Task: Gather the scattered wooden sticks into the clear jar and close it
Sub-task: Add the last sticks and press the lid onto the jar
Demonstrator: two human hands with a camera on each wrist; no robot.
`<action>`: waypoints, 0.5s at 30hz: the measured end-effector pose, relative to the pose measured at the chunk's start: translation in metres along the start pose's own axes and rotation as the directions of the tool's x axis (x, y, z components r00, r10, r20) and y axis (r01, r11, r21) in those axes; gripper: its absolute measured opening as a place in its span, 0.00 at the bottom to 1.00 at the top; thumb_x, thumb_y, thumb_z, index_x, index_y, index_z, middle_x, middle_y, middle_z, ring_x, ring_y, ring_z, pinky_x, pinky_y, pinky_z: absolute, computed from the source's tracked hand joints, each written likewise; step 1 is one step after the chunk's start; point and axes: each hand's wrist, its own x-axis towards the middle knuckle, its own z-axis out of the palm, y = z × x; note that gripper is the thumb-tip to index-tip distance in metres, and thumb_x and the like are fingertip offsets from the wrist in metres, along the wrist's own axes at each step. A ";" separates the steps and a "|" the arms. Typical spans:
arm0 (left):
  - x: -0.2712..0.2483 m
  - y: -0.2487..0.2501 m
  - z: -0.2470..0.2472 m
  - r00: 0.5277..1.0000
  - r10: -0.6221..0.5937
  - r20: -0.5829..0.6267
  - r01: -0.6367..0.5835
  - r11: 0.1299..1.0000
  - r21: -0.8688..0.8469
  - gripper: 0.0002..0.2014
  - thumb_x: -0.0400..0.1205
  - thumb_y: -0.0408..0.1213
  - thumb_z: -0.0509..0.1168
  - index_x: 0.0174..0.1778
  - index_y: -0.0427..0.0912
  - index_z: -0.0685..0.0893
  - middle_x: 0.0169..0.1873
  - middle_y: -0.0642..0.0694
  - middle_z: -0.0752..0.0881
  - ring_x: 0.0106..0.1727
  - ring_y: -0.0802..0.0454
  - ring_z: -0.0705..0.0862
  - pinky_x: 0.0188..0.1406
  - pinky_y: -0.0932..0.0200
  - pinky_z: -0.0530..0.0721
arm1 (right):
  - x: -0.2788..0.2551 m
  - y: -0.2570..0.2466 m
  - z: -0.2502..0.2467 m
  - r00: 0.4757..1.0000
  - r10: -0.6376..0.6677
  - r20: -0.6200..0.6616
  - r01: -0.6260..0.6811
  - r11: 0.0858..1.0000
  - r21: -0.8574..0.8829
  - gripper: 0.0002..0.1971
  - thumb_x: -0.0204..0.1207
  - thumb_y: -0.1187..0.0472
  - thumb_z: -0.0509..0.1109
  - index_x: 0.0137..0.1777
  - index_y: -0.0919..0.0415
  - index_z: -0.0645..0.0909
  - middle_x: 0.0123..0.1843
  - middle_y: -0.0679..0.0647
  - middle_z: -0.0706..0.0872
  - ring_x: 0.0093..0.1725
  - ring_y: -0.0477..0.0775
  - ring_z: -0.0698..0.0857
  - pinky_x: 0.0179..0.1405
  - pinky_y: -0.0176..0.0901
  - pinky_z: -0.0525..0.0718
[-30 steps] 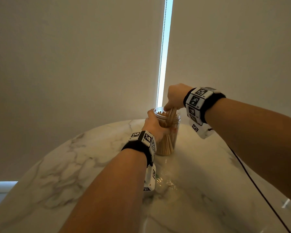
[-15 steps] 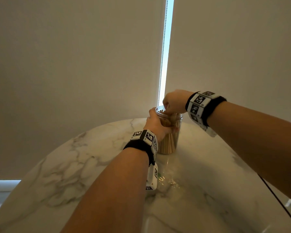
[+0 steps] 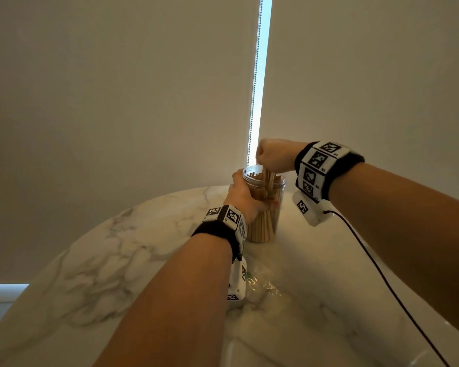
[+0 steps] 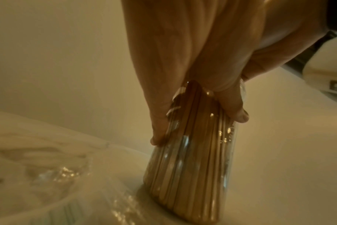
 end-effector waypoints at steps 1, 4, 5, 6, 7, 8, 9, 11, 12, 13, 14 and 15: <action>-0.001 0.000 0.000 1.000 0.003 -0.001 -0.003 1.000 -0.006 0.60 0.58 0.51 0.86 0.80 0.55 0.54 0.67 0.48 0.79 0.68 0.45 0.80 0.68 0.41 0.82 | 0.000 0.006 -0.001 0.999 0.014 -0.037 -0.015 1.000 -0.022 0.13 0.83 0.63 0.64 0.61 0.65 0.86 0.59 0.62 0.88 0.59 0.64 0.87 0.54 0.50 0.84; 0.000 0.000 -0.001 1.000 -0.002 0.006 0.002 1.000 -0.016 0.59 0.61 0.47 0.86 0.82 0.55 0.53 0.69 0.47 0.79 0.69 0.45 0.80 0.69 0.42 0.81 | -0.003 0.011 0.001 0.998 -0.006 -0.058 0.008 0.999 0.044 0.13 0.85 0.62 0.62 0.58 0.57 0.88 0.58 0.54 0.90 0.57 0.55 0.87 0.59 0.46 0.85; 0.000 0.000 -0.001 1.000 -0.002 0.012 0.002 1.000 -0.018 0.59 0.62 0.46 0.85 0.82 0.56 0.52 0.69 0.47 0.79 0.69 0.45 0.80 0.68 0.43 0.82 | -0.006 0.008 0.002 0.999 -0.015 -0.037 0.017 0.997 0.071 0.14 0.86 0.62 0.60 0.61 0.56 0.88 0.62 0.52 0.88 0.60 0.54 0.86 0.61 0.45 0.83; 0.001 0.000 -0.001 1.000 -0.003 0.017 0.004 1.000 -0.024 0.58 0.63 0.45 0.85 0.82 0.56 0.52 0.69 0.47 0.79 0.68 0.45 0.80 0.67 0.44 0.82 | -0.008 0.004 0.003 1.000 -0.009 0.000 0.009 0.995 0.102 0.16 0.88 0.62 0.58 0.67 0.57 0.85 0.66 0.53 0.86 0.64 0.54 0.84 0.63 0.44 0.80; 0.001 0.000 -0.001 1.000 -0.001 0.017 0.002 1.000 -0.025 0.58 0.64 0.44 0.85 0.82 0.56 0.52 0.69 0.47 0.79 0.68 0.45 0.80 0.66 0.45 0.83 | -0.010 0.002 0.003 1.000 -0.005 0.023 0.002 0.994 0.110 0.17 0.89 0.62 0.57 0.72 0.59 0.82 0.69 0.53 0.84 0.66 0.54 0.82 0.63 0.42 0.78; 0.001 0.000 -0.001 1.000 0.002 0.014 -0.002 1.000 -0.022 0.58 0.64 0.44 0.85 0.82 0.55 0.52 0.68 0.47 0.79 0.68 0.46 0.80 0.66 0.46 0.83 | -0.011 0.001 0.002 0.999 0.019 0.040 -0.024 0.992 0.122 0.18 0.88 0.64 0.56 0.73 0.59 0.81 0.69 0.53 0.83 0.65 0.53 0.82 0.60 0.41 0.77; 0.000 0.000 -0.001 1.000 0.005 0.011 -0.005 1.000 -0.021 0.58 0.64 0.44 0.85 0.82 0.55 0.52 0.68 0.47 0.79 0.68 0.46 0.80 0.66 0.46 0.83 | -0.009 0.003 0.002 0.998 0.036 0.048 -0.040 0.994 0.100 0.18 0.86 0.65 0.58 0.71 0.58 0.82 0.68 0.52 0.84 0.64 0.53 0.83 0.57 0.40 0.78; 0.000 -0.001 -0.001 1.000 0.007 0.010 -0.007 1.000 -0.020 0.59 0.62 0.45 0.86 0.82 0.55 0.52 0.69 0.47 0.79 0.69 0.45 0.80 0.68 0.43 0.82 | -0.005 0.007 0.005 0.999 0.031 -0.010 -0.031 0.999 0.010 0.15 0.82 0.65 0.62 0.64 0.59 0.86 0.63 0.53 0.87 0.59 0.56 0.86 0.56 0.43 0.84; -0.001 -0.001 0.000 1.000 0.009 0.007 -0.009 1.000 -0.020 0.60 0.61 0.47 0.86 0.82 0.56 0.52 0.69 0.46 0.79 0.69 0.45 0.80 0.68 0.42 0.81 | -0.002 0.007 0.008 0.999 0.036 -0.032 -0.036 0.999 -0.012 0.14 0.82 0.65 0.63 0.61 0.60 0.87 0.60 0.54 0.89 0.57 0.57 0.88 0.57 0.46 0.87; -0.001 -0.001 0.000 1.000 0.009 0.003 -0.009 1.000 -0.016 0.60 0.60 0.47 0.86 0.82 0.55 0.52 0.69 0.46 0.78 0.69 0.44 0.80 0.69 0.42 0.81 | 0.001 0.006 0.009 0.999 0.040 -0.026 -0.041 0.998 -0.046 0.13 0.82 0.64 0.63 0.60 0.61 0.87 0.57 0.55 0.89 0.56 0.57 0.88 0.57 0.48 0.88; -0.001 -0.001 0.000 1.000 0.009 0.001 -0.009 1.000 -0.015 0.60 0.61 0.47 0.86 0.82 0.55 0.52 0.70 0.46 0.78 0.69 0.44 0.79 0.69 0.42 0.81 | 0.002 0.005 0.009 0.998 0.053 -0.021 -0.054 0.998 -0.042 0.12 0.82 0.64 0.65 0.60 0.62 0.87 0.56 0.55 0.90 0.55 0.56 0.89 0.58 0.49 0.89; -0.001 -0.001 0.001 1.000 0.007 -0.001 -0.007 1.000 -0.015 0.60 0.62 0.47 0.86 0.82 0.55 0.52 0.70 0.46 0.78 0.69 0.45 0.79 0.69 0.42 0.81 | 0.004 0.005 0.006 0.998 0.066 -0.013 -0.066 0.997 -0.025 0.11 0.82 0.62 0.66 0.60 0.62 0.87 0.55 0.55 0.90 0.54 0.55 0.90 0.58 0.49 0.89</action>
